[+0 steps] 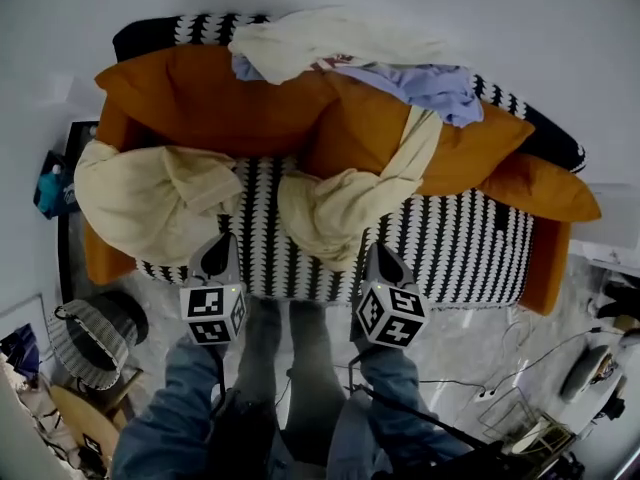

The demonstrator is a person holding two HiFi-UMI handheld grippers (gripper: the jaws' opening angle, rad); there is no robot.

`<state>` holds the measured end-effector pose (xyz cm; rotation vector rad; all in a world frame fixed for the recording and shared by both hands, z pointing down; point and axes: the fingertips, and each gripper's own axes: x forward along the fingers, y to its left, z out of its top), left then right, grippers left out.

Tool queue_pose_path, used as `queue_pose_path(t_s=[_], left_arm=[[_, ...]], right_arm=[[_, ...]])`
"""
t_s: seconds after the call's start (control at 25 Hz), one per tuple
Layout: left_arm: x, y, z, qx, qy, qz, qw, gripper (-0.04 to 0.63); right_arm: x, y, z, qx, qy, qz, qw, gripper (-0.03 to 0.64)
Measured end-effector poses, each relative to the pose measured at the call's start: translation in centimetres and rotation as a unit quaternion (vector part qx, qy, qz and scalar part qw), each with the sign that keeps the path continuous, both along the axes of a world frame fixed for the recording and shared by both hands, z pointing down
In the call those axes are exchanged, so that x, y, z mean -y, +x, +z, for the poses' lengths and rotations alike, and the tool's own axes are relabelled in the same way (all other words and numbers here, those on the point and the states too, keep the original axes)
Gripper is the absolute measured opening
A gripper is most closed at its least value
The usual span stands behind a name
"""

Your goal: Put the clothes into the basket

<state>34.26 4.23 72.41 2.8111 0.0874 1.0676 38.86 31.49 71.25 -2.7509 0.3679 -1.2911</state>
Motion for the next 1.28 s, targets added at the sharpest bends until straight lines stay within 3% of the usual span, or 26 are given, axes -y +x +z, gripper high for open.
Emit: queue_pose_path(t_s=[0.32, 0.72, 0.76, 0.8, 1.0, 1.28], left_arm=[[-0.1, -0.4, 3.1, 0.020, 0.001, -0.005, 0.9998, 0.002], [1.6, -1.3, 3.5, 0.020, 0.001, -0.024, 0.9995, 0.002], [1.9, -1.5, 3.5, 0.020, 0.001, -0.026, 0.9995, 0.002], [2.1, -1.7, 3.6, 0.021, 0.000, -0.028, 0.9994, 0.002], [3.9, -2.3, 5.4, 0.030, -0.003, -0.047, 0.9985, 0.002], [5.3, -3.5, 5.7, 0.035, -0.004, -0.063, 0.9974, 0.002]], right_arm=[[0.7, -0.2, 4.7, 0.038, 0.029, -0.007, 0.999, 0.003], [2.8, 0.5, 6.7, 0.048, 0.023, -0.041, 0.998, 0.006], [3.2, 0.5, 6.9, 0.049, 0.023, -0.045, 0.998, 0.035], [3.5, 0.6, 7.2, 0.051, 0.023, -0.050, 0.997, 0.109], [5.1, 0.9, 10.1, 0.060, 0.001, -0.078, 0.995, 0.112], [6.4, 0.9, 11.9, 0.061, -0.040, -0.107, 0.992, 0.230]])
